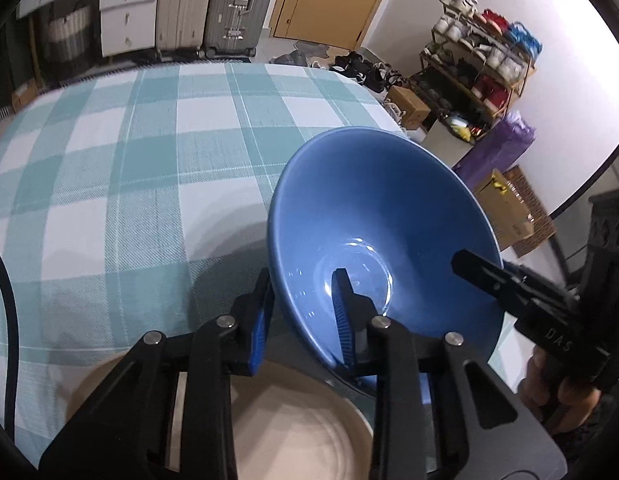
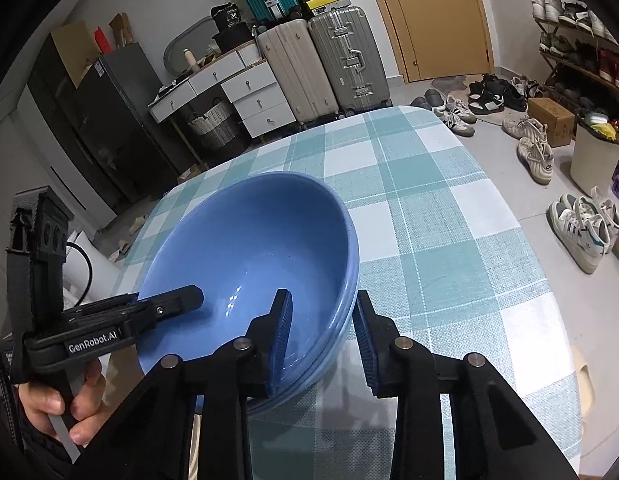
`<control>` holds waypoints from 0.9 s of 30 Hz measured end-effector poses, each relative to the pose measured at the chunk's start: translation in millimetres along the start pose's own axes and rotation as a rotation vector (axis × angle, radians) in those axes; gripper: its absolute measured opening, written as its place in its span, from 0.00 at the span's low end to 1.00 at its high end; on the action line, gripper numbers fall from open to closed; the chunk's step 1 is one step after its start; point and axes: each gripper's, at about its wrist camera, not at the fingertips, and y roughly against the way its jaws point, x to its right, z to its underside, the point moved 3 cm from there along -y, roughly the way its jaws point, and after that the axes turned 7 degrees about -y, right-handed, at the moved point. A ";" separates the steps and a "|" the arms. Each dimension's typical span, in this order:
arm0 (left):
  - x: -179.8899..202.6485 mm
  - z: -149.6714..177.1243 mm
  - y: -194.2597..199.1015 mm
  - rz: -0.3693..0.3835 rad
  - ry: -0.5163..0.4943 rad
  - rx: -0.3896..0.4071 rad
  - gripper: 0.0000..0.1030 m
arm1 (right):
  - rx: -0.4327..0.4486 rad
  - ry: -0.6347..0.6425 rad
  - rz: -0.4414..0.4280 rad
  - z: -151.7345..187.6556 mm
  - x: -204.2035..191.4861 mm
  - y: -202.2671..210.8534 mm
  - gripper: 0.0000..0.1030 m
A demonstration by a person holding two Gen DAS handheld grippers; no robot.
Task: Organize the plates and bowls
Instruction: 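Close both grippers on the rim of the bowl stack and lift it, then carry the blue bowl stack with both grippers over the cream plate stack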
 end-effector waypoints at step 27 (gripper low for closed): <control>28.8 2.5 69.9 -0.018 -0.059 0.095 0.25 | 0.069 0.017 0.024 2.9 -14.6 51.5 0.31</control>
